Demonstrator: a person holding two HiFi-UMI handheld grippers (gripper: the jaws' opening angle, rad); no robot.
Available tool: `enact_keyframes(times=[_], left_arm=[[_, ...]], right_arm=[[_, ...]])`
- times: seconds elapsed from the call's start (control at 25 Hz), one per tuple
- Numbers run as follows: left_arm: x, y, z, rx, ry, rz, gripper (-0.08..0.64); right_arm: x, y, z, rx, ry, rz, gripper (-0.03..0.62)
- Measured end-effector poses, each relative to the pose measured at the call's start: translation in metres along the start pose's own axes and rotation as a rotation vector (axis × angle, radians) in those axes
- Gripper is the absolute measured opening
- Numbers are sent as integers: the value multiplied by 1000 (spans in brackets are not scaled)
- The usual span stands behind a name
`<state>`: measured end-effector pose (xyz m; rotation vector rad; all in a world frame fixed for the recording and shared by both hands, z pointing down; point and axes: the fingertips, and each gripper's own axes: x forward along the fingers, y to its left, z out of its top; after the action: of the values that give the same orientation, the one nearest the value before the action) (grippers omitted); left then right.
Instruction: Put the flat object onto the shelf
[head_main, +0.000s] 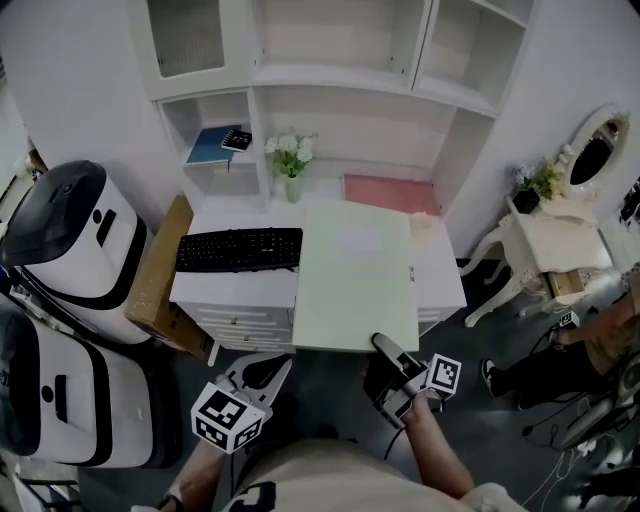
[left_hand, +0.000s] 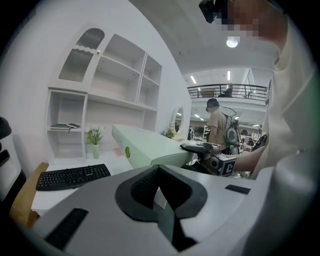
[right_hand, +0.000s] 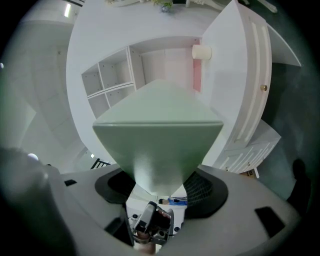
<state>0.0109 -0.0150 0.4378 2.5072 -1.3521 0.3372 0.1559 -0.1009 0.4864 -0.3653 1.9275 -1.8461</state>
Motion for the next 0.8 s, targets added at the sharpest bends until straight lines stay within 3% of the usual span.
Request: enact_keyframes(times=[0.32,0.8], left_arm=[[6,-5,3,14,-3,-6,13],[6,-3,5,13,-21,13,13]], right_arm=[[-5,12,8,18,-25,37,298],[11,37,2,-26,44,43,298]])
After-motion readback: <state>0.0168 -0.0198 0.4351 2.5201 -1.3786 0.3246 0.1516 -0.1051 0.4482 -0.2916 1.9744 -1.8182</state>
